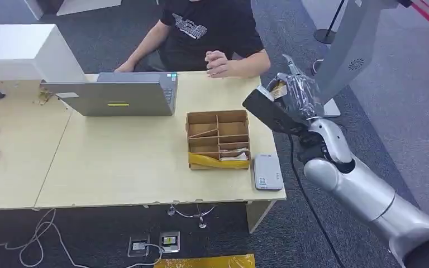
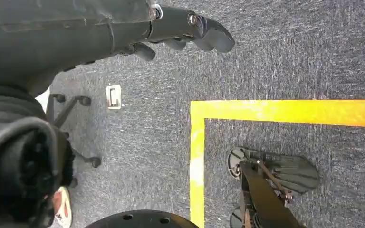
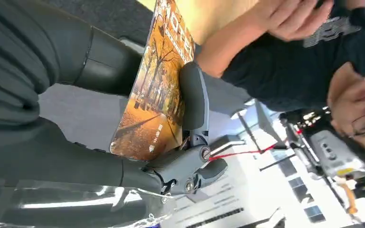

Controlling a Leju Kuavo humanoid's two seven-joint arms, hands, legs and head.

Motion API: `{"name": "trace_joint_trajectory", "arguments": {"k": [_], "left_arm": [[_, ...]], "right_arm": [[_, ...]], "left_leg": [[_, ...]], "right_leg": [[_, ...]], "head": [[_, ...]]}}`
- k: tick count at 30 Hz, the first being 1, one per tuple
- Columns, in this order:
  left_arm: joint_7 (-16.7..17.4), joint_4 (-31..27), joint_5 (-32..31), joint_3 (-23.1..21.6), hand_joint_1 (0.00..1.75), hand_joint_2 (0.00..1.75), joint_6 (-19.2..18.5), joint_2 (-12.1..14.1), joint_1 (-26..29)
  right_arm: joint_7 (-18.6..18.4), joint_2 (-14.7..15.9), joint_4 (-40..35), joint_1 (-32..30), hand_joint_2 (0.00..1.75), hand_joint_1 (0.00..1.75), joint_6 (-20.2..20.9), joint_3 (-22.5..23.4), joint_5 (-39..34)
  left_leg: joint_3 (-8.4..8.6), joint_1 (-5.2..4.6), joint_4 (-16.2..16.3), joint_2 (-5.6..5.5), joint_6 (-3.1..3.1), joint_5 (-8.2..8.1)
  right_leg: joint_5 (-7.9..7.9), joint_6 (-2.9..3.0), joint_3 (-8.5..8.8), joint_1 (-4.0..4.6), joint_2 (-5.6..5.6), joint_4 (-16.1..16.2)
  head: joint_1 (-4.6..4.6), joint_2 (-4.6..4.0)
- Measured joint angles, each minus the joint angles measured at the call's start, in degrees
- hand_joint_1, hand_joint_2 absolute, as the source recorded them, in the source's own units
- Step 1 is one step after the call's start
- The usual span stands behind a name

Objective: Pass the card to the sensor for recognition and then transmit it.

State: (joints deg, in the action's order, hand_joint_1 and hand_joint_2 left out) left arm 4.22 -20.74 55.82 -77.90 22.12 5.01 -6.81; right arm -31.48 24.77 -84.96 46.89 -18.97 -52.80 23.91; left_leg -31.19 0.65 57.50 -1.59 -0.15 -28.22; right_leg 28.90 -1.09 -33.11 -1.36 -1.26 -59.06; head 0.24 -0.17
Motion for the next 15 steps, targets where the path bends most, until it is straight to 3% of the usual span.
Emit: {"name": "trace_joint_trajectory", "arguments": {"k": [6, 15], "left_arm": [[-0.1, 0.0, -0.1, 0.0, 0.0, 0.0, 0.4, -0.1, 0.0], [-0.2, 0.0, -1.4, 0.0, 0.0, 0.0, 0.5, 0.0, 0.0]], "right_arm": [[1.6, -2.9, 1.6, 0.0, 1.75, 1.75, -0.1, -2.7, -0.1], [0.6, -3.3, 3.3, -1.0, 1.75, 1.75, -0.5, -4.7, 0.7]], "left_leg": [[0.0, 0.01, 0.0, -0.05, 0.0, 0.0], [0.0, 0.0, 0.0, -0.05, 0.0, 0.0]], "right_leg": [[0.0, 0.0, -0.01, 0.01, 0.04, 0.0], [0.0, 0.0, -0.02, 0.0, 0.03, 0.0]], "head": [[-0.02, 0.0], [-0.02, 0.0]]}}
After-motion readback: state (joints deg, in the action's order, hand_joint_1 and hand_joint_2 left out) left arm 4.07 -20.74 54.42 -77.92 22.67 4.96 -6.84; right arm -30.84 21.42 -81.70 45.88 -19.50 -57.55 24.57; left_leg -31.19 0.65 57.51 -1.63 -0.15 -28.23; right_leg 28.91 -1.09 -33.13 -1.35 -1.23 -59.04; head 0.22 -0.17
